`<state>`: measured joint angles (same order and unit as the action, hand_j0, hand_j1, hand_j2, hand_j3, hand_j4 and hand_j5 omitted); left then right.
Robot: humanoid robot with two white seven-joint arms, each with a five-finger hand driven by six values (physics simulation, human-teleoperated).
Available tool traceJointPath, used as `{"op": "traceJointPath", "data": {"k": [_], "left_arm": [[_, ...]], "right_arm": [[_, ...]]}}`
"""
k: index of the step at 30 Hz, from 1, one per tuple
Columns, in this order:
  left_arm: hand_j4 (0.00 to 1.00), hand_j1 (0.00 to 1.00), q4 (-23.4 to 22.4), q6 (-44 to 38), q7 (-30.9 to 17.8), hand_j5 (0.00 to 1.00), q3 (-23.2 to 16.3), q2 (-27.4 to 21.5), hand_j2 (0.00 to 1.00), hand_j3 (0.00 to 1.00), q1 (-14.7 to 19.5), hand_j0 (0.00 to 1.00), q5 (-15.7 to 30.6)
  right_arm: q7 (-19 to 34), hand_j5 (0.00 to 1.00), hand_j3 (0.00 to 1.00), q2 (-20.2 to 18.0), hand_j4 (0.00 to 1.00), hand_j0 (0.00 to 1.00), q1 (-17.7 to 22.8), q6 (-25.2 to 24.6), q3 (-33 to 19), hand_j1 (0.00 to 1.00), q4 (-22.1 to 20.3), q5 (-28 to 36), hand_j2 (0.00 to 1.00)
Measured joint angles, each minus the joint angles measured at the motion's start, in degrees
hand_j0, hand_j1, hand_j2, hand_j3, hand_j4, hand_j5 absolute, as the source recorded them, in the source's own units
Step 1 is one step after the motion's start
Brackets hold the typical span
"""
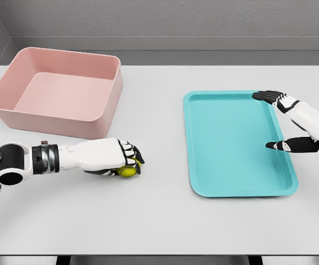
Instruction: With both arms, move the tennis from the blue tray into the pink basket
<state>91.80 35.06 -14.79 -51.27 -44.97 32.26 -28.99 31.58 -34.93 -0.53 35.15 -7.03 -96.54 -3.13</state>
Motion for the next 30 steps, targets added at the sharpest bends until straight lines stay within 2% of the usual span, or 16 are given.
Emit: {"op": "traceJointPath", "data": {"k": [11, 22, 30], "left_arm": [[0.57, 0.57, 0.5, 0.0, -0.1, 0.57, 0.4, -0.9, 0.57, 0.57, 4.9, 0.57, 3.2], [0.57, 0.57, 0.0, 0.0, -0.1, 0.57, 1.8, -2.5, 0.57, 0.57, 7.6, 0.57, 5.7], [0.58, 0.58, -4.2, 0.0, -0.1, 0.58, 3.9, -3.3, 0.58, 0.58, 10.1, 0.58, 8.3]], "right_arm": [[0.0, 1.0, 1.0, 0.0, 1.0, 1.0, 0.0, 0.0, 0.0, 1.0, 0.2, 0.0, 1.0], [0.0, 1.0, 1.0, 0.0, 1.0, 1.0, 0.0, 0.0, 0.0, 1.0, 0.2, 0.0, 1.0], [0.0, 1.0, 1.0, 0.0, 1.0, 1.0, 0.0, 0.0, 0.0, 1.0, 0.2, 0.0, 1.0]]}}
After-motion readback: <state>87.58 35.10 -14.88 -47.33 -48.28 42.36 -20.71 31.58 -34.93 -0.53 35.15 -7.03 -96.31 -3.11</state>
